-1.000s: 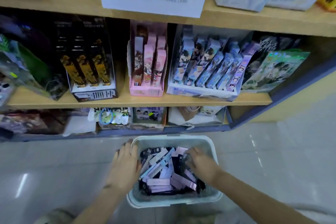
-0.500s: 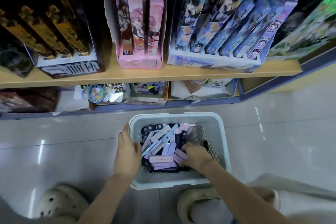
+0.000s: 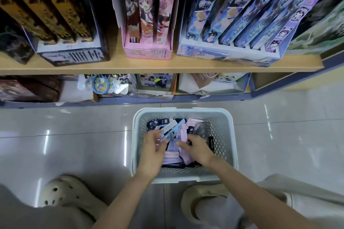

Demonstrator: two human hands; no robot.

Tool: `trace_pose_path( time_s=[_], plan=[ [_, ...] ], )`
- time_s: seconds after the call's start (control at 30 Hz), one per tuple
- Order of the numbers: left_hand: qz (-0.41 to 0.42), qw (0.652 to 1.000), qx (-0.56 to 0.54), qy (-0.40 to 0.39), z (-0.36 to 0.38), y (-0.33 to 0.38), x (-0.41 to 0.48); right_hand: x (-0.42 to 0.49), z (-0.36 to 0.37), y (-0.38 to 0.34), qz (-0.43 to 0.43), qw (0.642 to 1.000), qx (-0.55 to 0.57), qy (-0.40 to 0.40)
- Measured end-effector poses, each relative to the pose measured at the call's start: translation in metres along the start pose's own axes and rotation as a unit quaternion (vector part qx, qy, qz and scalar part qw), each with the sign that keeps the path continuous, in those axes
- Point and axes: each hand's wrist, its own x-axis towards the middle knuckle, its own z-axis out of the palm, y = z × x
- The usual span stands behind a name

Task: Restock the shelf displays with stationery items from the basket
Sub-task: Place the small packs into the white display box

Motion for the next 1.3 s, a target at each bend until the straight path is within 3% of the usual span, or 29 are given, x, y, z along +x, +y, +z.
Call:
trace_pose_path(
  time_s=[0.1, 0.23, 0.4, 0.53, 0.67, 0.77, 0.83, 1.03, 1.3],
  plan=[
    [-0.159, 0.967, -0.115, -0.161, 0.008, 0.004, 0.007, -0.004, 0.004, -0.016, 0.016, 0.985, 0.173, -0.012],
    [-0.171, 0.944, -0.185, -0.214, 0.010, -0.001, 0.011, -0.006, 0.007, -0.034, -0.002, 0.966, 0.257, -0.011],
    [-0.160, 0.953, -0.163, -0.197, 0.004, -0.002, 0.010, -0.008, 0.009, -0.038, -0.095, 0.990, 0.103, 0.005],
    [-0.124, 0.958, -0.164, -0.201, -0.002, 0.001, 0.003, -0.015, 0.011, -0.043, -0.146, 0.989, -0.027, -0.021],
    [-0.051, 0.978, -0.166, -0.117, -0.007, -0.001, 0.002, -0.017, 0.015, -0.046, -0.168, 0.985, -0.006, -0.049],
    [-0.028, 0.985, -0.143, -0.093, -0.017, -0.004, 0.005, -0.009, 0.012, -0.042, -0.153, 0.987, 0.057, -0.004],
    [-0.041, 0.988, -0.128, -0.082, -0.022, -0.008, 0.008, 0.001, 0.012, -0.031, -0.123, 0.992, 0.041, 0.010],
    [-0.089, 0.980, -0.171, -0.052, -0.038, -0.012, 0.008, 0.023, 0.031, 0.017, -0.063, 0.983, -0.126, -0.120],
    [-0.076, 0.982, -0.173, -0.031, -0.050, -0.008, 0.006, 0.033, 0.037, 0.015, -0.120, 0.936, -0.278, -0.182]
  ],
)
